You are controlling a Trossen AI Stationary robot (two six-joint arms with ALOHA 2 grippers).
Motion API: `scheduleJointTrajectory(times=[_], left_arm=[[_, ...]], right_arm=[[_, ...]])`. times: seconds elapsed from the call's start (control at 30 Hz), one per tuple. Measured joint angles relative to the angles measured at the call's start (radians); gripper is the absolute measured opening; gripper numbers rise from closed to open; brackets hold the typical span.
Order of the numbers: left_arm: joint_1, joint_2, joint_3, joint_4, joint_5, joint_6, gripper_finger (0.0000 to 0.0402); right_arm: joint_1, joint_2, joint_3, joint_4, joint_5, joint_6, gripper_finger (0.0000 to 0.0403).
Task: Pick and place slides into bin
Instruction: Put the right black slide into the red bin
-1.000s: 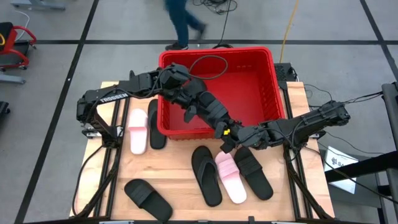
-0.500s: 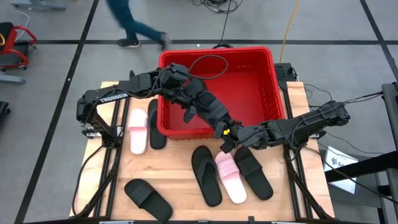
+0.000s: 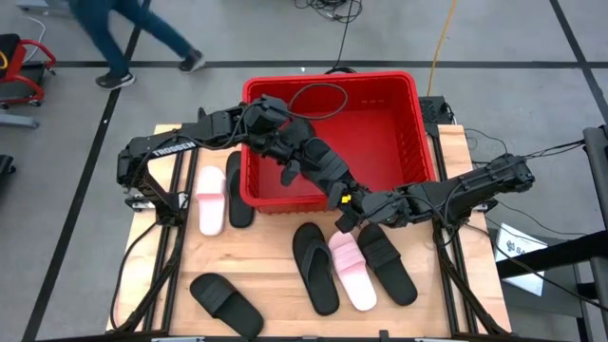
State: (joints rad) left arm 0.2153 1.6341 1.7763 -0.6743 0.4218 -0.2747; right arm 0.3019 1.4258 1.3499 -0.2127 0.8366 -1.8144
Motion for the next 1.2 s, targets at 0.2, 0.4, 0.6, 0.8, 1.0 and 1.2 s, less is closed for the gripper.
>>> scheduleJointTrajectory(times=[0.2, 0.4, 0.6, 0.8, 1.0, 1.2], left_arm=[[0.000, 0.000, 0.000, -0.002, 0.004, -0.008, 0.0000], [0.001, 0.000, 0.000, -0.003, 0.003, -0.009, 0.0000], [0.021, 0.000, 0.000, -0.003, 0.003, -0.009, 0.0000], [0.055, 0.000, 0.000, -0.005, 0.004, -0.008, 0.0000], [0.095, -0.016, -0.001, -0.019, 0.003, 0.011, 0.0000], [0.143, -0.063, -0.002, -0.035, -0.015, 0.030, 0.0000]], right_arm=[[-0.002, 0.000, 0.000, 0.000, 0.003, 0.033, 0.0082], [-0.008, 0.000, 0.000, 0.000, 0.014, 0.120, 0.0121], [-0.008, 0.000, 0.000, -0.006, 0.118, 0.171, 0.0129], [-0.008, 0.000, 0.000, -0.008, 0.146, 0.276, 0.0121], [-0.008, 0.000, 0.000, -0.008, 0.151, 0.373, 0.0119], [-0.007, -0.001, 0.000, -0.007, 0.186, 0.401, 0.0119]])
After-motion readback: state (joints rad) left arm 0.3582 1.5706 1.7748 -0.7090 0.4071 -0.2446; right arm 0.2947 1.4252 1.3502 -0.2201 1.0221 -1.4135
